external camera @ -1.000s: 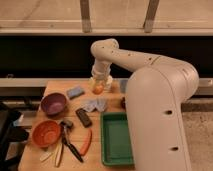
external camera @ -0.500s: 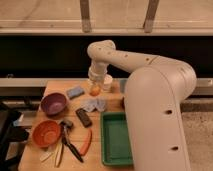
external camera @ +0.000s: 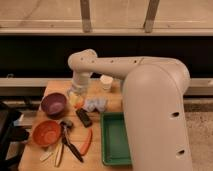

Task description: Place apple in red bowl

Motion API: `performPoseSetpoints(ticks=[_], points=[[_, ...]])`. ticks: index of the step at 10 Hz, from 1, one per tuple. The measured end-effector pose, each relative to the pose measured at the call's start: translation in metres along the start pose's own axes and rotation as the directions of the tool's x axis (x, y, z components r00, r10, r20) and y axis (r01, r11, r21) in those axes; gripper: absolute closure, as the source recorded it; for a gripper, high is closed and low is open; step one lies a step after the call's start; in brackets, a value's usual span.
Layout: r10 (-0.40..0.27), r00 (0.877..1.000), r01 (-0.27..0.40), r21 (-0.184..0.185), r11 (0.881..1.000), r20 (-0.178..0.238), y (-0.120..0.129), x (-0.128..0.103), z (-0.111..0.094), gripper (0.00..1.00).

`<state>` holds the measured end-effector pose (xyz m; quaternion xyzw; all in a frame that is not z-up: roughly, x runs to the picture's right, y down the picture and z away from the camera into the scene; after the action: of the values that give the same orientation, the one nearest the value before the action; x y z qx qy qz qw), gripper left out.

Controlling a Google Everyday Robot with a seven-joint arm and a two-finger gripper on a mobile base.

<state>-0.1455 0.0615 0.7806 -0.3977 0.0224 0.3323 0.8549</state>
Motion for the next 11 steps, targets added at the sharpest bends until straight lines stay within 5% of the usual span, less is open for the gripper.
performPoseSetpoints(ticks=[2, 5, 11], points=[[-0.120, 0.993, 0.120, -0.034, 0.992, -0.008, 0.039, -0.017, 0.011, 1.00], [-0.263, 0.965, 0.261, -0.085, 0.962, -0.015, 0.083, -0.052, 0.025, 1.00], [-0.271, 0.962, 0.268, -0.083, 0.960, -0.025, 0.083, -0.051, 0.028, 1.00]])
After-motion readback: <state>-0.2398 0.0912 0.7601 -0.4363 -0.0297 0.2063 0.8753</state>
